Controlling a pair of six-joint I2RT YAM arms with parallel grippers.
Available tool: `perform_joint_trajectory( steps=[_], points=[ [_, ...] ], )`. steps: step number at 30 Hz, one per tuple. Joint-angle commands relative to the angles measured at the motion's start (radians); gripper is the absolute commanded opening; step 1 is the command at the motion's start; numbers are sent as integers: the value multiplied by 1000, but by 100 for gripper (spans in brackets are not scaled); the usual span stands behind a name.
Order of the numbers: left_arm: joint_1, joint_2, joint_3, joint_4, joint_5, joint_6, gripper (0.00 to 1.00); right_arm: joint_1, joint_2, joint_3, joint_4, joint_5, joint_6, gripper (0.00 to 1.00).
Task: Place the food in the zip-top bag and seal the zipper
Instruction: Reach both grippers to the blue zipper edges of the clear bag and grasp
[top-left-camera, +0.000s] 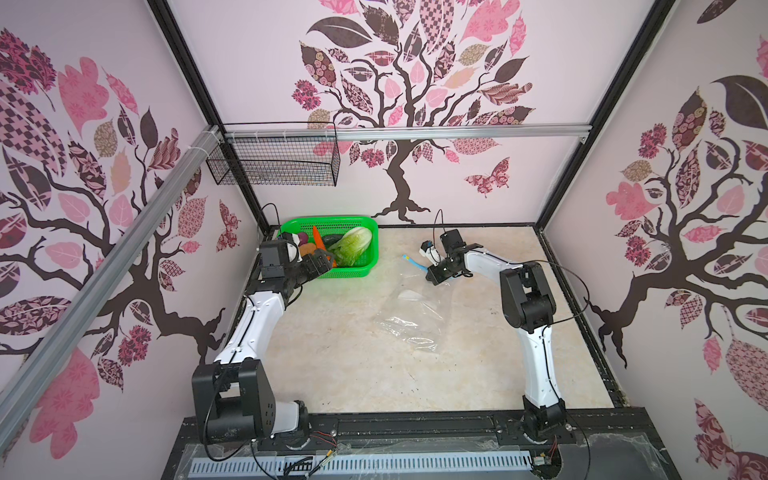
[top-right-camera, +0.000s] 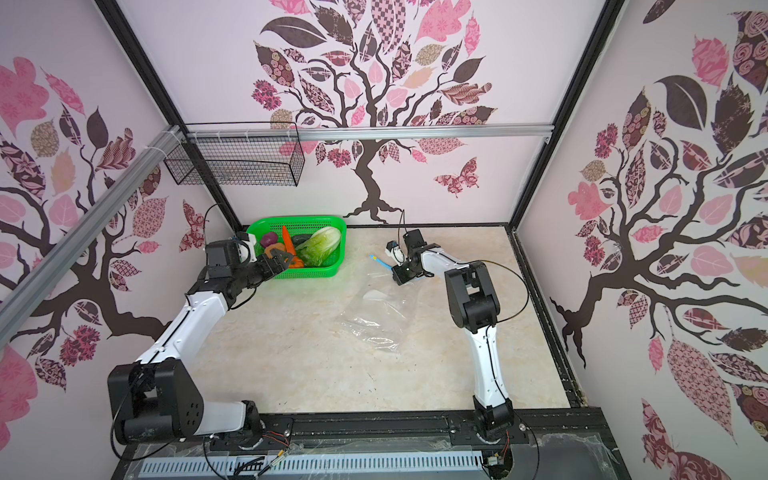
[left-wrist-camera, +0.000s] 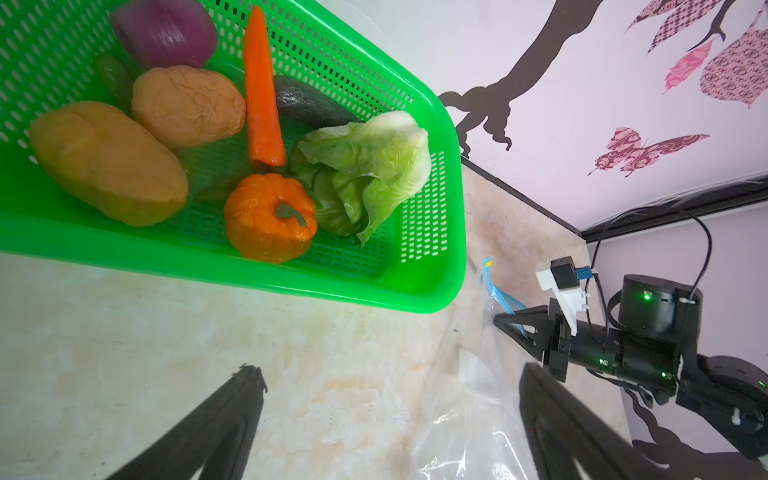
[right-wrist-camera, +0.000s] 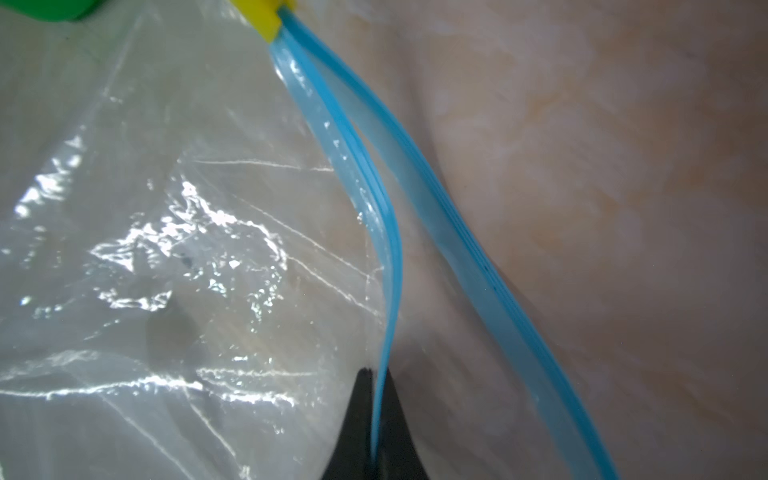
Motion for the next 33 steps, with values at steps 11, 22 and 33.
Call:
perform_joint_trajectory(
  steps=[11, 22, 33],
  points=[
    [-103, 40, 29, 25, 91, -42, 98, -2, -460, -77, 0, 460, 183, 0],
    [-319, 39, 47, 19, 87, -68, 98, 38, -783, -330, 259, 552, 176, 0],
    [-499, 55, 83, 191, 50, -211, 98, 95, -872, -774, 761, -18, 415, 0]
  ],
)
